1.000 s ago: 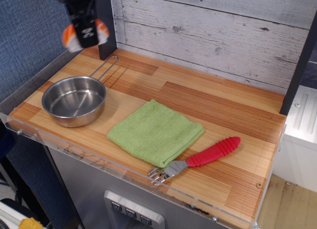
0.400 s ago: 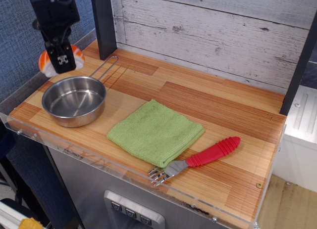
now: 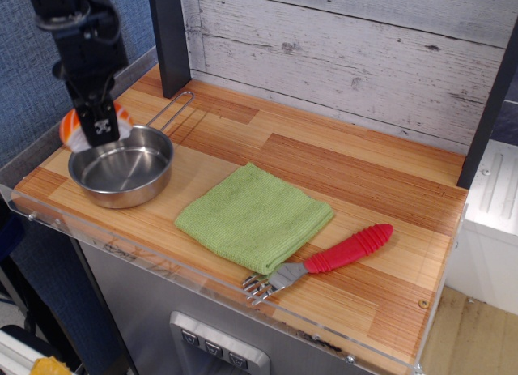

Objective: Put the sushi into the pot.

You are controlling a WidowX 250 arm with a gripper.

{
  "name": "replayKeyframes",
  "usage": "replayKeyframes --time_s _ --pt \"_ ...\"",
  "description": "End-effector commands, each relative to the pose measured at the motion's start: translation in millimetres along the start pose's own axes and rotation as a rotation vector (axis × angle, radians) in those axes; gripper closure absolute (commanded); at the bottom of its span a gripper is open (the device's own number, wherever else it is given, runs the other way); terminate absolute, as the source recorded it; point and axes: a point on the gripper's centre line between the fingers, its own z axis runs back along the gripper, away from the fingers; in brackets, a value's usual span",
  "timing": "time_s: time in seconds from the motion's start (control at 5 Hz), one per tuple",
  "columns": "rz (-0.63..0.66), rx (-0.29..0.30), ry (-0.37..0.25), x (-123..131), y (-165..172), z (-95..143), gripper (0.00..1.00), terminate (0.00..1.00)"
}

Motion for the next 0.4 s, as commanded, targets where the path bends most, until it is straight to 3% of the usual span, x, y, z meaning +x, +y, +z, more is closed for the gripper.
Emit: replayKeyframes --time_s 0.0,0.2 --pt "-0.054 0.015 0.024 11 1 -15 1.0 0.0" --pt "-0.07 -0.016 0.05 12 0 -31 1.0 0.0"
